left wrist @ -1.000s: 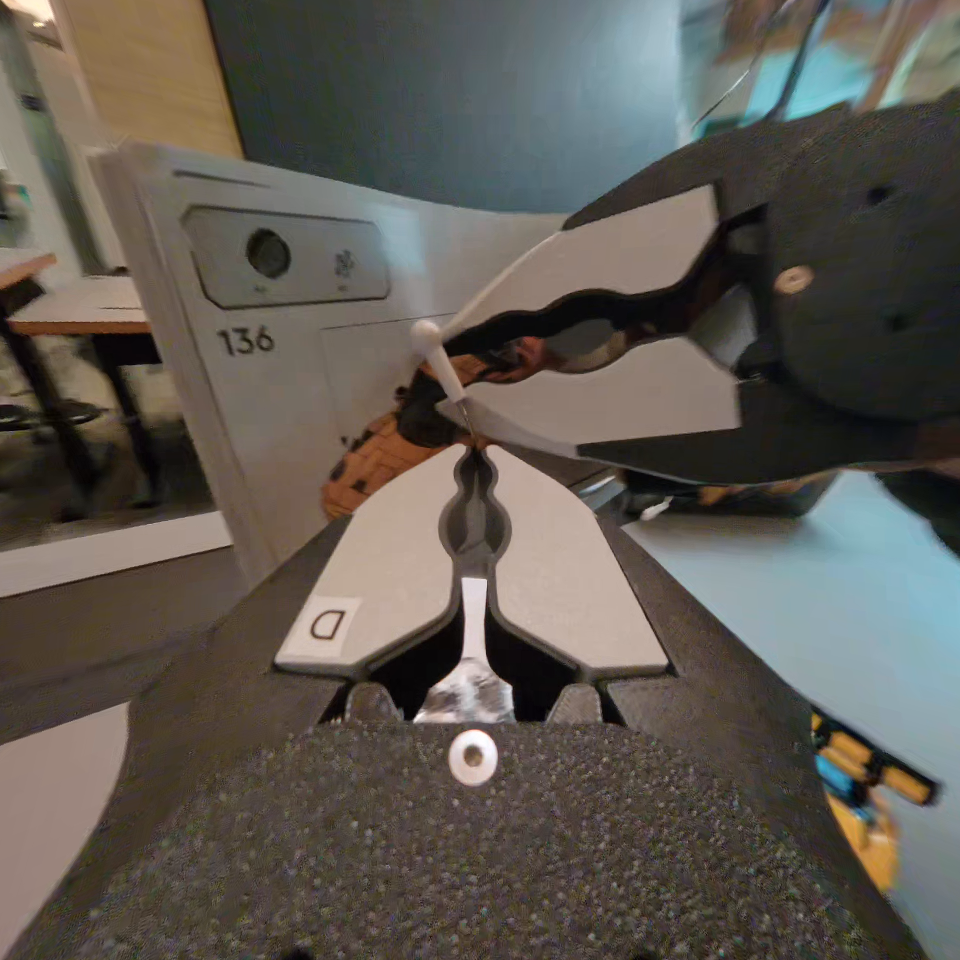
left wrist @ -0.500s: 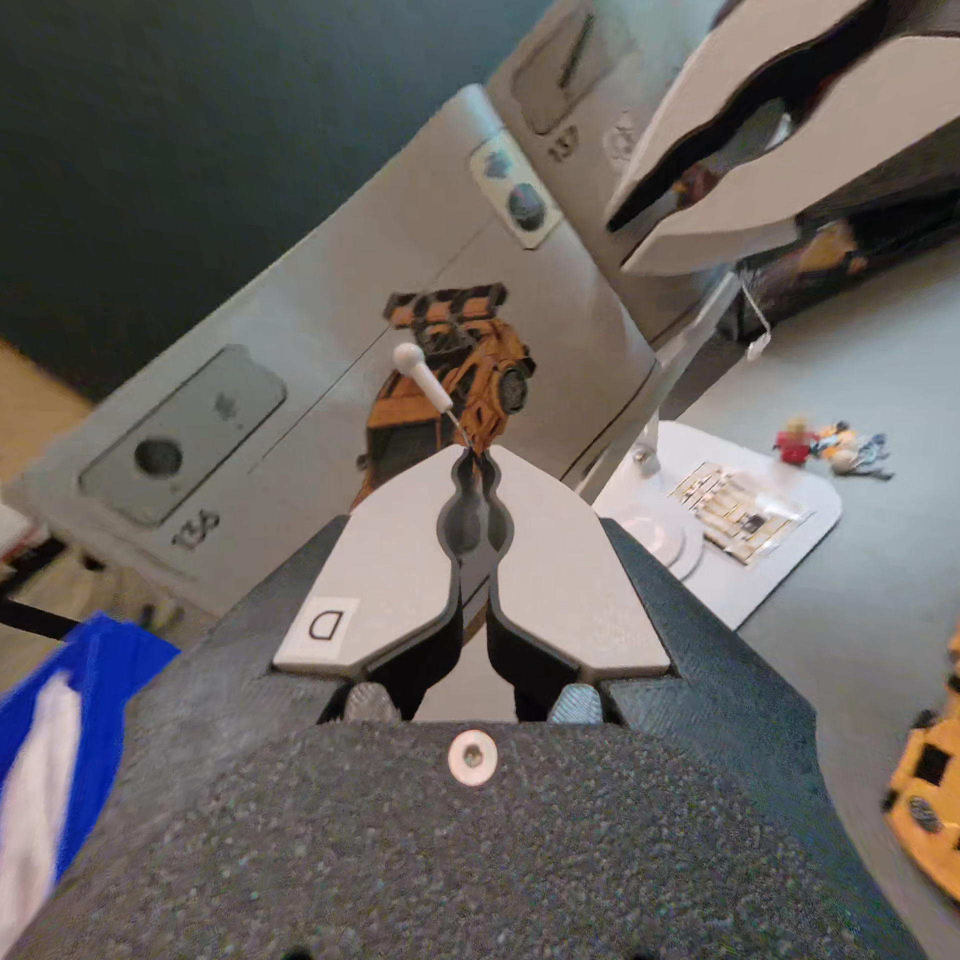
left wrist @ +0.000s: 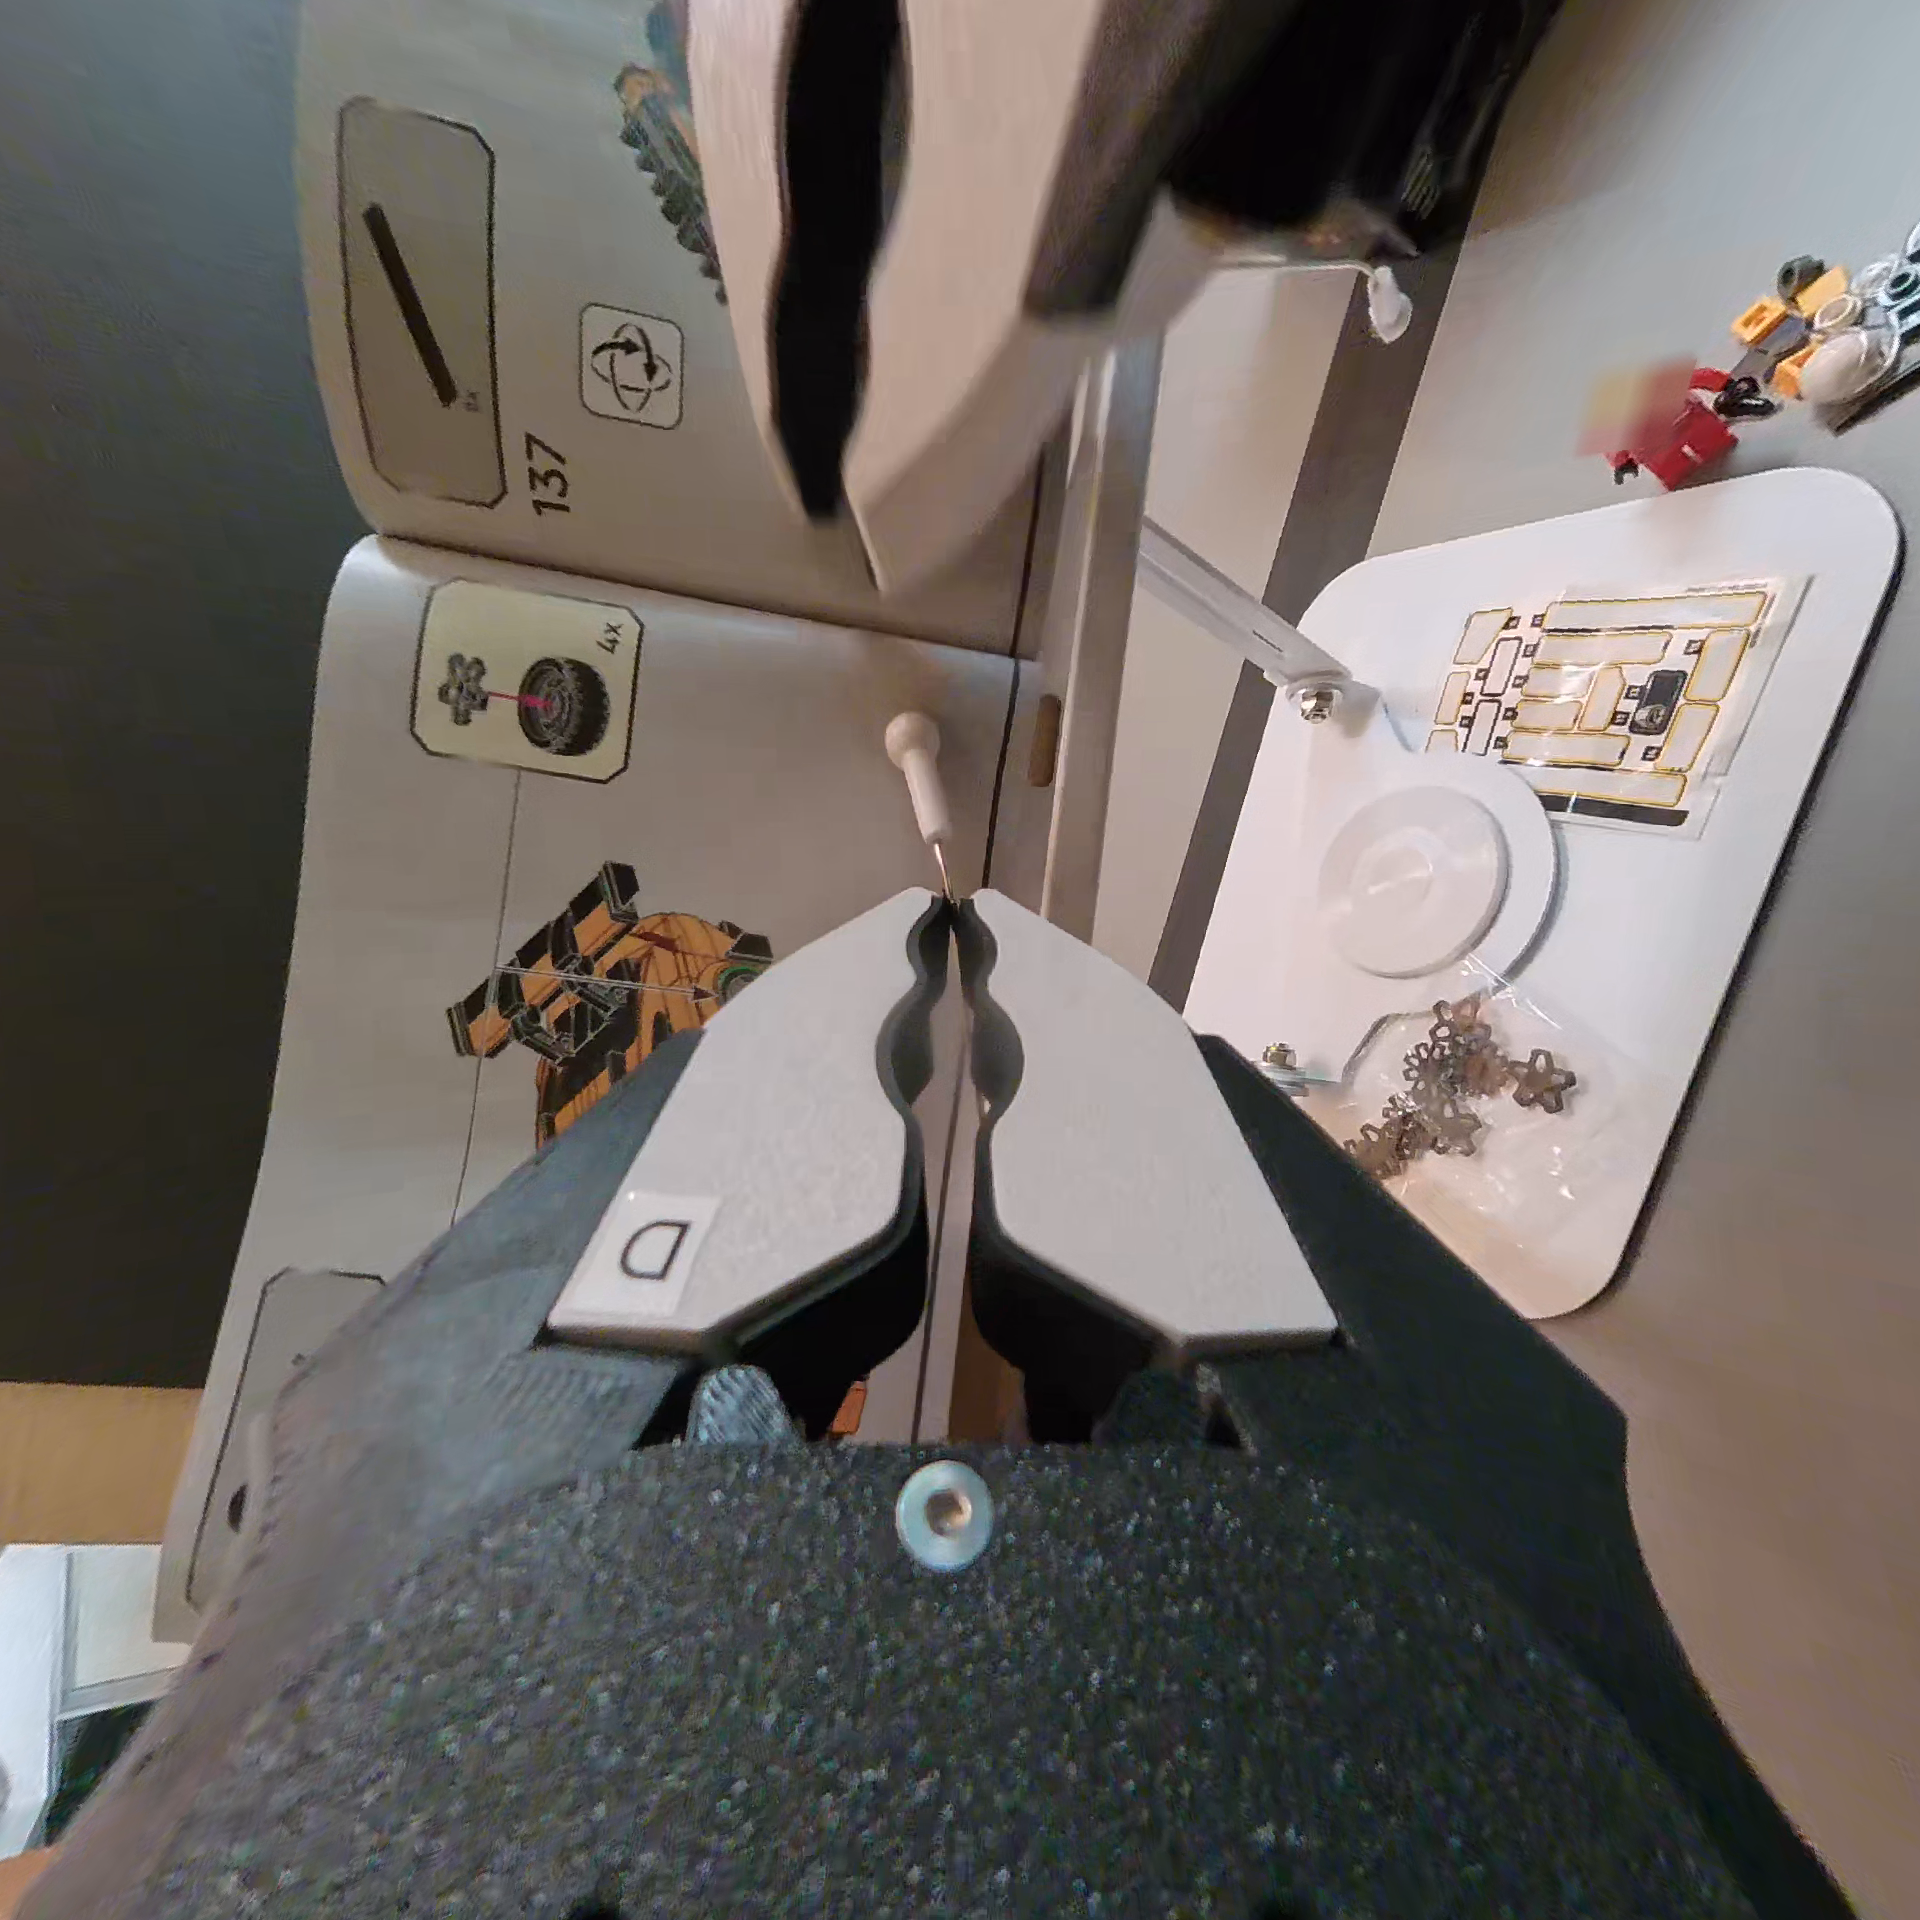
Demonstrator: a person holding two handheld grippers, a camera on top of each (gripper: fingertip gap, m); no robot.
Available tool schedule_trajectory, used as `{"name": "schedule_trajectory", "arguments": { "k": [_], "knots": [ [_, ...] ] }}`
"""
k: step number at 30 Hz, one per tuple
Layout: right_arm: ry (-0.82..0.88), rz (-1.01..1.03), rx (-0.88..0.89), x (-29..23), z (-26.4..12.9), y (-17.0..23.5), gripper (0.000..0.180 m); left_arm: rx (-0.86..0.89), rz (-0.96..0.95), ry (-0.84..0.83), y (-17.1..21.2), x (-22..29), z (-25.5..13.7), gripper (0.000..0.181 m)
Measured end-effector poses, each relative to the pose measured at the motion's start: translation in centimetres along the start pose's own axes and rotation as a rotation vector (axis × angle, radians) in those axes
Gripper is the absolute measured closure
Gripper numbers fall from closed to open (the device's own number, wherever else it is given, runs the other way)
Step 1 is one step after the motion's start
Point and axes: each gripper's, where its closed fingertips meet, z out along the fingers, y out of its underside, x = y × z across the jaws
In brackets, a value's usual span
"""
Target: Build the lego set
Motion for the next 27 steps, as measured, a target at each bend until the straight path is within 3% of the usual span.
{"name": "schedule_trajectory", "arguments": {
  "k": [4,8,13,15,18,27],
  "knots": [
    [0.169,0.062,-0.003,6.0,-3.6,1.1,0.156,-0.004,-0.001,-0.006,0.2,-0.3,0.2,0.179],
    [0.299,0.159,-0.028,12.0,-6.4,3.4,0.125,0.018,-0.028,0.001,0.3,-0.5,0.3,0.179],
    [0.097,0.408,-0.043,13.6,-4.8,5.9,0.099,0.036,-0.034,0.015,0.3,-0.5,0.4,0.179],
    [-0.090,0.533,-0.008,12.5,-3.7,6.2,0.110,0.034,-0.014,0.017,0.2,-0.4,0.3,0.179],
    [-0.277,0.652,0.035,11.0,-3.0,6.2,0.143,0.034,0.005,0.020,0.2,-0.4,0.3,0.179],
    [-0.246,0.664,0.102,9.1,-6.2,5.7,0.154,0.041,0.065,0.017,0.9,-0.6,0.3,0.179]
  ]
}}
